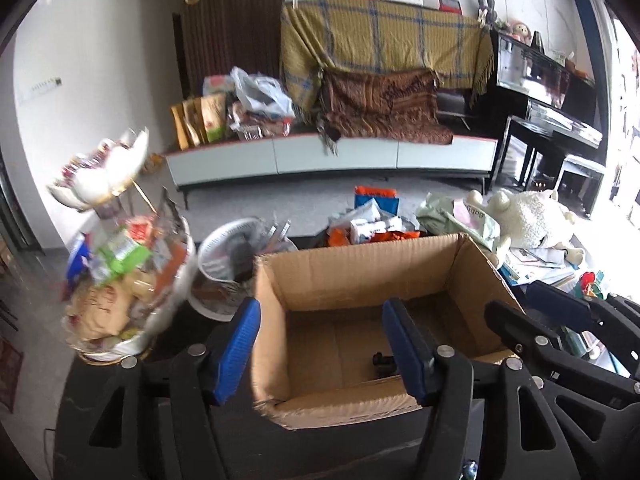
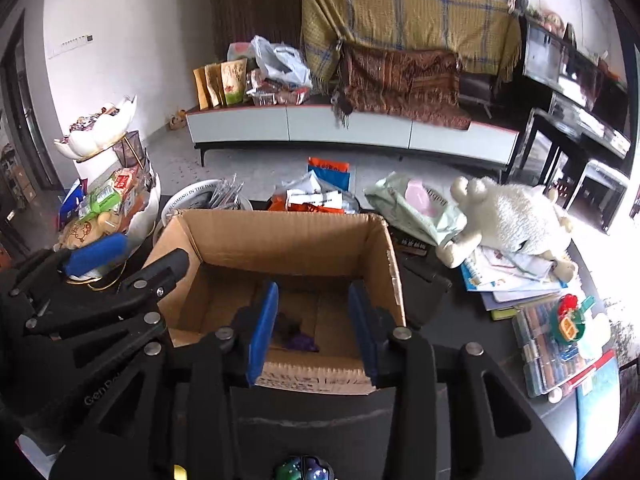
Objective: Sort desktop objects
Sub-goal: 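Lower both held toys into the box and open both grippers, then withdraw both open grippers from the box back over the table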
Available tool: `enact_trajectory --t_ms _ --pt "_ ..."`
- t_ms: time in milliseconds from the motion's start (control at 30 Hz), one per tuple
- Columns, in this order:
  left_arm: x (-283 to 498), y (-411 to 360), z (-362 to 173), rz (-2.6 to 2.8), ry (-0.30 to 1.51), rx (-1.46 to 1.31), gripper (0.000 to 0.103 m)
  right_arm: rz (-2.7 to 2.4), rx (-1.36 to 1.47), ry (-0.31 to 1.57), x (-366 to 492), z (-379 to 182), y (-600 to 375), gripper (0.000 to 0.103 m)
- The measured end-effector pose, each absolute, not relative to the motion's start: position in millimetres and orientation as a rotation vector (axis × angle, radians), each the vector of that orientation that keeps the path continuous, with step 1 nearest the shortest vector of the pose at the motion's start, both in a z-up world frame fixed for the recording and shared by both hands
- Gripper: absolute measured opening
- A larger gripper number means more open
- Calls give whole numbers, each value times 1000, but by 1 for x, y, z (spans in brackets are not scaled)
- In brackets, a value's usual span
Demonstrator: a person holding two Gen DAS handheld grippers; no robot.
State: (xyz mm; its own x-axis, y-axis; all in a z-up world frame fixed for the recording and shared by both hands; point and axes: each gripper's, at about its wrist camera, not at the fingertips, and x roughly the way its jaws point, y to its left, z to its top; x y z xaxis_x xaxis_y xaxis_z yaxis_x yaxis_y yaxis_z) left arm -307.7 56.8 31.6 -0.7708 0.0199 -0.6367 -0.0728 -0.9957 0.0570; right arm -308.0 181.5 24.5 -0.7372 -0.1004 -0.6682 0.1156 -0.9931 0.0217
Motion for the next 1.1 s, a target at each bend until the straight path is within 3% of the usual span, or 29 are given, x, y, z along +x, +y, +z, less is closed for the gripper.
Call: enact_trajectory --t_ms 133,767,1100 --pt "-286 50 42 2937 83 -991 65 -2863 1033 44 -287 34 177 35" --pt "-177 28 90 3065 -52 -655 65 -3009 672 5 -183 91 165 35" --pt "-121 20 91 3108 3 -597 66 -3034 554 13 -129 92 152 35"
